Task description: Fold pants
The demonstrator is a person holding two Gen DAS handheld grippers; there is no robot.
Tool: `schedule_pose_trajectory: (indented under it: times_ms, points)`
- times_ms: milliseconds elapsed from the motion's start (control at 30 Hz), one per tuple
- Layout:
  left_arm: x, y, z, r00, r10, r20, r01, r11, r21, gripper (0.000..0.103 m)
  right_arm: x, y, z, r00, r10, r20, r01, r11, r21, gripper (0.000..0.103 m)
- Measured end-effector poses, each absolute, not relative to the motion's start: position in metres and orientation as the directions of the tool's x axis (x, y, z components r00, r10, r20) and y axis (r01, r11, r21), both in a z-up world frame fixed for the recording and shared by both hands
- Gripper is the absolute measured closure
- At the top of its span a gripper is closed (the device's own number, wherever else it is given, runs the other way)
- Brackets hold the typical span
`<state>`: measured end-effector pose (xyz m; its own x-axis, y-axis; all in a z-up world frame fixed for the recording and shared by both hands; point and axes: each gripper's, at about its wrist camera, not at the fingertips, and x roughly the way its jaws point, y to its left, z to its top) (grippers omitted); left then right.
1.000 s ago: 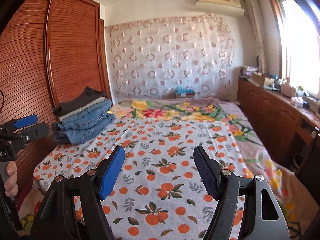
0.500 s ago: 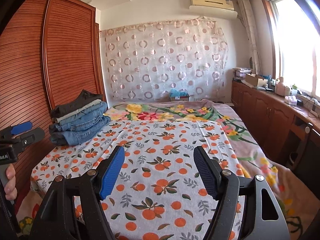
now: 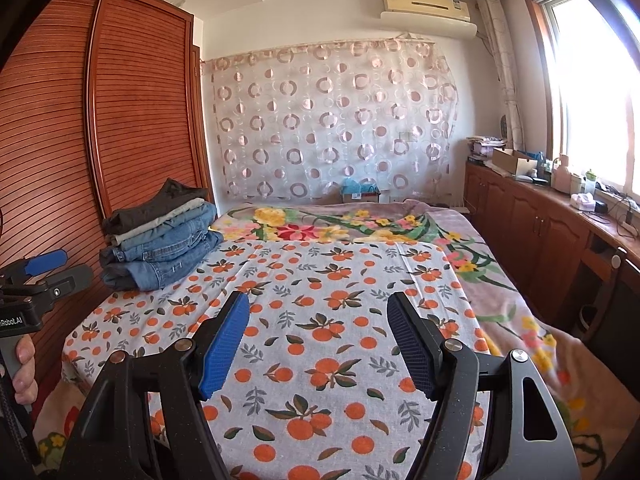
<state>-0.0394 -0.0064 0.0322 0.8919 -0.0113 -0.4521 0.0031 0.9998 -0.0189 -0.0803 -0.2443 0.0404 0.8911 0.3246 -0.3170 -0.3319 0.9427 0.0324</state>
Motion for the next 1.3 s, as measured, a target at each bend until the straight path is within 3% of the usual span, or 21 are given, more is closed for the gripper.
schedule_pose_trajectory:
  times_ms: [1300]
  points:
    - [-0.0415, -0.0095, 0.0297, 0.892, -0.014, -0.453, 0.005, 1.0, -0.022, 0.0, -0.0802, -0.2433, 0.0397, 0.89, 0.335, -0.31, -0.341, 0.939, 0.036, 0.03]
